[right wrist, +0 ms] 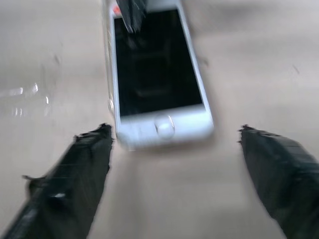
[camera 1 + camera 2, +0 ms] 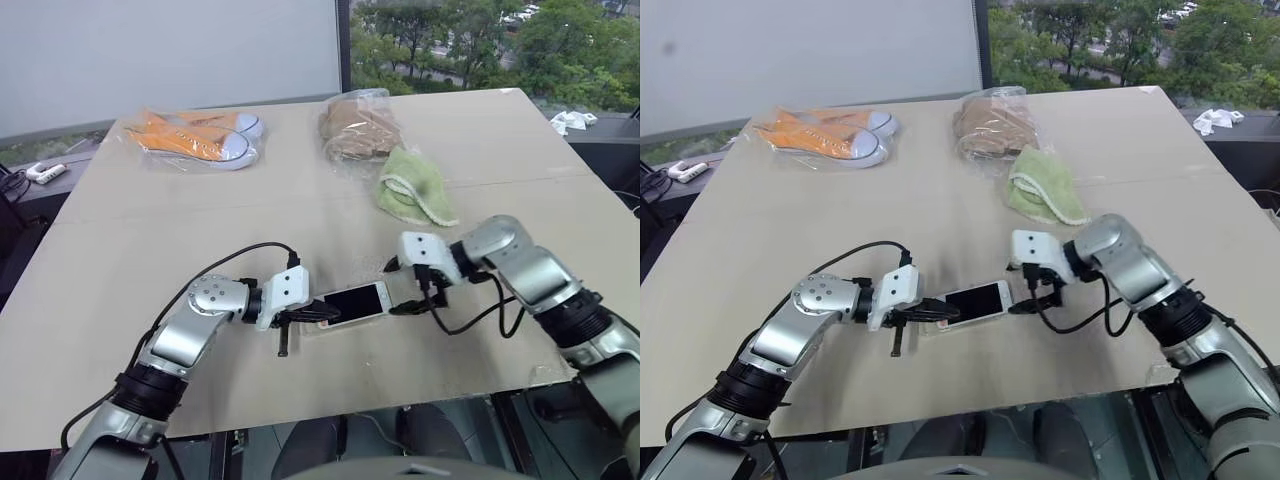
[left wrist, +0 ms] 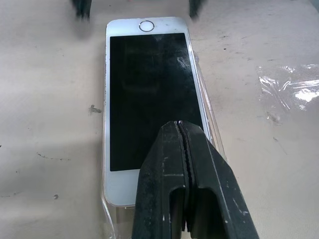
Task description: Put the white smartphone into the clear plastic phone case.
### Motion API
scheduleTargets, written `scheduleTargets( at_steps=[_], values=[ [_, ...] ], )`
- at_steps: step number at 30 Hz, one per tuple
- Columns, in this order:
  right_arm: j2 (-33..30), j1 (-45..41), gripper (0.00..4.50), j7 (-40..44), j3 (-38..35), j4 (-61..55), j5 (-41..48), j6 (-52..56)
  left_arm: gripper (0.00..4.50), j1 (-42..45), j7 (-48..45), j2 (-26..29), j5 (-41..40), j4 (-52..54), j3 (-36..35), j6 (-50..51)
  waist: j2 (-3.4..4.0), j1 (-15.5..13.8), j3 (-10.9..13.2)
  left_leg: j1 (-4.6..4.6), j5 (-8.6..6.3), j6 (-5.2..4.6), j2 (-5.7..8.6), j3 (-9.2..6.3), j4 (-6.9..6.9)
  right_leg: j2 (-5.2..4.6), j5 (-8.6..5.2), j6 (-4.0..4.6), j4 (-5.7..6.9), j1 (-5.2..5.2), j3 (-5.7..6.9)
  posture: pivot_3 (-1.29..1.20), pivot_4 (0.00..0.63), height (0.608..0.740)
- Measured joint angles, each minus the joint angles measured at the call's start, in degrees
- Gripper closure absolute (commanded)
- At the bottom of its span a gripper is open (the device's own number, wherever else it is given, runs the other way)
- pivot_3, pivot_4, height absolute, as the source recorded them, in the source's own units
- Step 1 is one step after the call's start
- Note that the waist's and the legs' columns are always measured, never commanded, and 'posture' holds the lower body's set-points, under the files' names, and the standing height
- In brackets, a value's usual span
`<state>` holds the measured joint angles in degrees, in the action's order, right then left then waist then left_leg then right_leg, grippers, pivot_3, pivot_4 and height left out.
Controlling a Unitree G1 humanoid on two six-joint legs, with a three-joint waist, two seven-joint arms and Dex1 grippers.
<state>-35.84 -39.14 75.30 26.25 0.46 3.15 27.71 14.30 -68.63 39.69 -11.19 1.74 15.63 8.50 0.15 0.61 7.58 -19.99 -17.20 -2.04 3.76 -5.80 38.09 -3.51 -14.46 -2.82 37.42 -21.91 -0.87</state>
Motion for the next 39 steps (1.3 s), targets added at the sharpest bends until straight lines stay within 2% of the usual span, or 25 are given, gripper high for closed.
scheduleTargets(
  at_steps=[4, 7, 17, 20, 24, 30, 35, 39],
  values=[
    [-3.15, 0.10, 3.00, 1.11, -0.84, -0.31, 0.42, -0.31, 4.50, -0.03, -0.04, 0.00, -0.12, 0.04, -0.01, 0.00, 0.06, -0.01, 0.04, 0.00, 0.00, 0.00, -0.01, -0.03, -0.06, -0.01, 0.00, -0.01, -0.09, 0.02, 0.04, 0.00, 0.150, 0.740],
    [-2.96, 0.66, 4.44, 1.06, -0.61, -0.64, 0.26, -0.67, 4.50, -0.16, -0.04, -0.01, -0.31, 0.04, -0.07, 0.00, 0.07, 0.00, 0.04, 0.00, 0.00, 0.00, -0.01, -0.04, -0.10, -0.01, 0.00, -0.01, -0.15, 0.03, 0.04, 0.00, 0.150, 0.740],
    [-1.22, 0.91, 4.44, -0.02, 0.75, -0.57, -1.33, -2.74, 4.50, -2.13, 0.33, -0.17, -2.69, 2.58, -2.27, 1.50, 0.09, 0.05, 0.18, -0.15, 0.03, 0.05, -0.02, -0.06, -0.52, -0.02, 0.01, 0.00, -0.54, -0.17, 0.05, 0.00, 0.150, 0.740],
    [-1.28, 0.96, 4.44, 0.48, 1.08, -0.52, -2.01, -3.18, 4.50, -3.89, 0.97, 0.08, -5.57, 5.86, -4.01, 5.89, 0.00, 0.08, 0.24, -1.03, 0.19, 0.31, -0.03, -0.07, -0.48, 0.00, 0.04, 0.02, -0.44, -1.02, 0.05, 0.00, 0.150, 0.740],
    [-1.35, 1.16, 4.44, 0.66, 1.93, -0.28, -2.57, -3.57, 4.50, -6.68, 2.16, 5.46, -7.62, 11.86, -8.12, 11.95, -0.11, 0.30, 0.35, -2.20, 0.24, 0.40, -0.03, -0.08, -0.01, 0.04, 0.04, 0.04, -0.05, -2.22, 0.04, 0.00, 0.150, 0.740],
    [-1.22, 1.02, 4.44, 0.64, 1.99, 0.29, -3.00, -4.42, 4.50, -14.07, 1.53, 12.87, -9.50, 15.00, -16.13, 15.14, -0.17, 0.17, 0.54, -2.11, 0.23, 0.39, 0.02, -0.10, -0.02, 0.00, 0.04, 0.04, -0.18, -2.11, 0.01, 0.00, 0.150, 0.740],
    [-1.07, 0.95, 4.44, 0.64, 2.00, 0.58, -3.22, -4.66, 4.50, -17.63, 0.71, 13.84, -8.49, 12.99, -16.84, 12.86, -0.20, 0.10, 0.63, -1.99, 0.23, 0.39, 0.01, -0.12, -0.03, 0.01, 0.06, 0.07, -0.13, -2.00, 0.03, 0.00, 0.150, 0.740],
    [-0.71, 0.72, 4.44, 0.66, 2.04, 0.78, -3.81, -4.66, 4.50, -16.84, 0.27, 13.14, -8.00, 10.03, -16.12, 9.80, -0.21, 0.06, 0.63, -1.94, 0.23, 0.39, 0.01, -0.13, -0.03, 0.00, 0.07, 0.09, -0.08, -1.95, 0.04, 0.00, 0.150, 0.740]
  ],
)
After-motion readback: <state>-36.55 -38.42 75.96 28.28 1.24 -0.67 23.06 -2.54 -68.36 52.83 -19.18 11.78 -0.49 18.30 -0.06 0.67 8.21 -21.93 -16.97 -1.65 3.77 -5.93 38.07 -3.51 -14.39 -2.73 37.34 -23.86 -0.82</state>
